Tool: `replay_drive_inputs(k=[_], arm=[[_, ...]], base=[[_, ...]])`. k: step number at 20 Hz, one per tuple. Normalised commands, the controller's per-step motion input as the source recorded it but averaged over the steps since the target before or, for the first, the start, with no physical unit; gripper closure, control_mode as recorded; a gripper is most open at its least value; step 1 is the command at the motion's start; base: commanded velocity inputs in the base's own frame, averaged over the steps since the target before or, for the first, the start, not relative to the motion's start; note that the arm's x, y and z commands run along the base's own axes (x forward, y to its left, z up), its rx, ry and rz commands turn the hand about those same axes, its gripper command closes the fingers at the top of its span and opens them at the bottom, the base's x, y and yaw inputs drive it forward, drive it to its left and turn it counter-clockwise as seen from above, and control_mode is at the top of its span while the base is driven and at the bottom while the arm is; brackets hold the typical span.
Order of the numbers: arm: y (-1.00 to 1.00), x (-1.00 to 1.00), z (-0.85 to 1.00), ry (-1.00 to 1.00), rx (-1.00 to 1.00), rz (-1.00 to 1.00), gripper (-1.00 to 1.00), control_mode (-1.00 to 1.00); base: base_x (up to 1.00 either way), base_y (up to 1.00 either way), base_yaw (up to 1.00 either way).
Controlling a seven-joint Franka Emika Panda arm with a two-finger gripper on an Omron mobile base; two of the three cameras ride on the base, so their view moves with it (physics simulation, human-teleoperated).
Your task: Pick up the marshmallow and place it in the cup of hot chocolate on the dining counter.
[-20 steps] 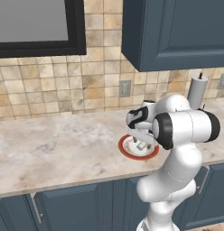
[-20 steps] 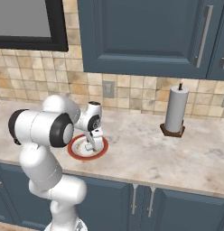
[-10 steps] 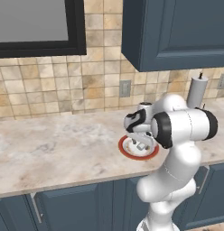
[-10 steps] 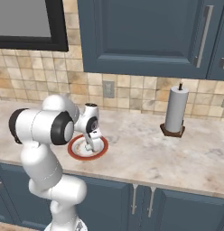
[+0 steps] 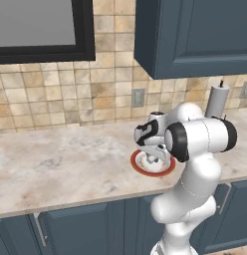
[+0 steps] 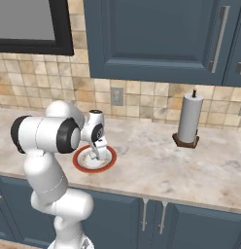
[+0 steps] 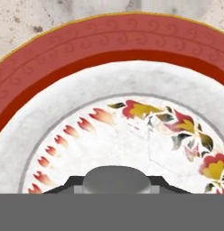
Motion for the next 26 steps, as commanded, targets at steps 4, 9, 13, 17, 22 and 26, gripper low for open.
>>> replay_drive_inputs(k=[4,9,13,17,22,26], arm=[[0.0,-0.24,-0.01,-0.14,0.0,0.0,1.0,-1.0],[-0.01,-0.63,0.24,-0.3,0.01,0.0,1.0,-1.0],[0.0,-0.6,0.57,-0.35,0.02,0.02,1.0,-1.0],[0.0,-0.5,0.96,-0.16,0.0,0.09,1.0,-1.0],[0.01,-0.14,0.99,-0.05,0.0,0.18,1.0,-1.0],[-0.11,-0.29,0.89,-0.06,0.0,0.35,1.0,-1.0]], base=[[0.0,0.0,0.0],[0.0,0.0,0.0],[0.0,0.0,0.0],[0.0,0.0,0.0],[0.0,0.0,0.0],[0.0,0.0,0.0]])
